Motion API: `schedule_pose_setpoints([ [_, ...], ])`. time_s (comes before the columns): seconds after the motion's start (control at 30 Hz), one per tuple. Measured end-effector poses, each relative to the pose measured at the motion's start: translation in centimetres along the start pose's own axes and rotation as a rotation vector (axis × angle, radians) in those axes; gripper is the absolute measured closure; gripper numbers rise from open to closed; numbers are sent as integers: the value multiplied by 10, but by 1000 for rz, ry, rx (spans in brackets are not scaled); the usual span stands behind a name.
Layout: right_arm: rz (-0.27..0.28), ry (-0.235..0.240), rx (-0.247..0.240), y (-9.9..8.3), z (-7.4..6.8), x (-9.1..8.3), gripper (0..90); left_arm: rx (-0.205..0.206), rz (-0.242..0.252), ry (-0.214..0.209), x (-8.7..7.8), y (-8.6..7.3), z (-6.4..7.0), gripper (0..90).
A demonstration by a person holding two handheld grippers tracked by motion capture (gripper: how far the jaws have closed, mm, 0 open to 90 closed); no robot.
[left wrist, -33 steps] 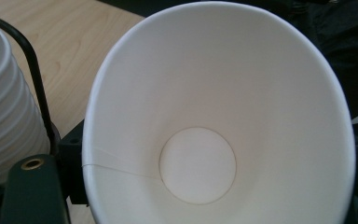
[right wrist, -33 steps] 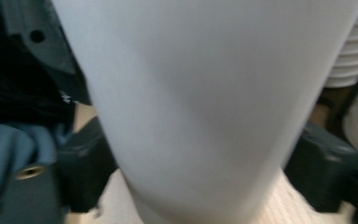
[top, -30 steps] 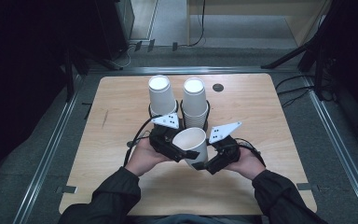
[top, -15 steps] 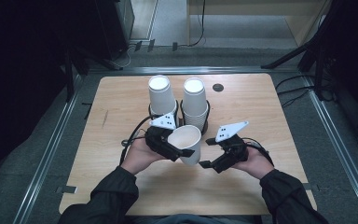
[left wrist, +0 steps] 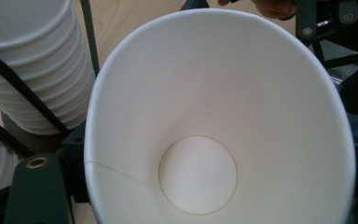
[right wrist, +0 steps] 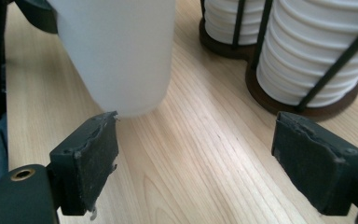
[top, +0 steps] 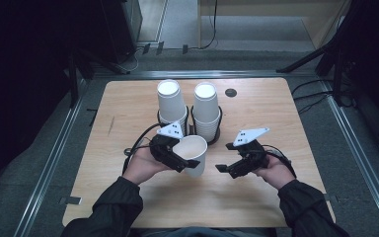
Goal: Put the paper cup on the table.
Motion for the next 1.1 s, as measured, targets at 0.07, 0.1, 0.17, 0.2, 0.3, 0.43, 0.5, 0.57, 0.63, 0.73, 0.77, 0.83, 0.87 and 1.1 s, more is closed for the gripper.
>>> schedule_pose_setpoints([
  [0.07, -7, -5, 5, -2, 1, -1, 147, -1, -3, 2, -1, -1, -1, 180],
  [0.1, -5, -1, 2, -3, 2, -1, 146, -1, -3, 3, -1, -2, -1, 180],
  [0.17, -3, 5, -12, -3, 3, -2, 146, -6, -1, -5, -2, -4, -2, 180],
  [0.2, -6, 1, -20, -3, 3, -2, 146, -12, -4, -6, -3, -5, -3, 179],
  [0.3, -8, -3, -20, -3, 5, -2, 146, -19, -19, 0, -5, -8, -5, 180],
  [0.43, -13, -3, -17, -4, 8, -2, 146, -21, -37, 11, -8, -12, -6, 180],
  [0.5, -15, 2, -11, -4, 9, -2, 147, -30, -32, 18, -9, -14, -7, 179],
  [0.57, -15, 21, -16, -4, 9, -2, 159, -34, -33, 24, -11, -16, -9, 179],
  [0.63, -23, 21, -34, -4, 9, 0, 160, -39, -41, 31, -13, -18, -11, 179],
  [0.73, -30, 23, -37, -4, 9, 1, 160, -49, -40, 41, -15, -21, -13, 180],
  [0.77, -30, 26, -42, -4, 9, 2, 160, -51, -44, 38, -16, -22, -14, 179],
  [0.83, -33, 25, -44, -4, 10, 2, 160, -59, -41, 50, -18, -25, -16, 179],
  [0.87, -31, 26, -43, -4, 11, 2, 160, -66, -40, 45, -20, -26, -16, 179],
  [1.1, -39, 34, -61, -4, 13, 0, 160, -97, -30, 69, -29, -33, -22, 179],
])
Point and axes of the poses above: each handheld gripper's, and its own axes: x roughly forward along the jaws, y roughly out of its top, z roughly to its right, the point moved 7 cm from there along x, roughly forward along the jaws, and after that the axes turned 5 degrees about -x, right-handed, at the moved point
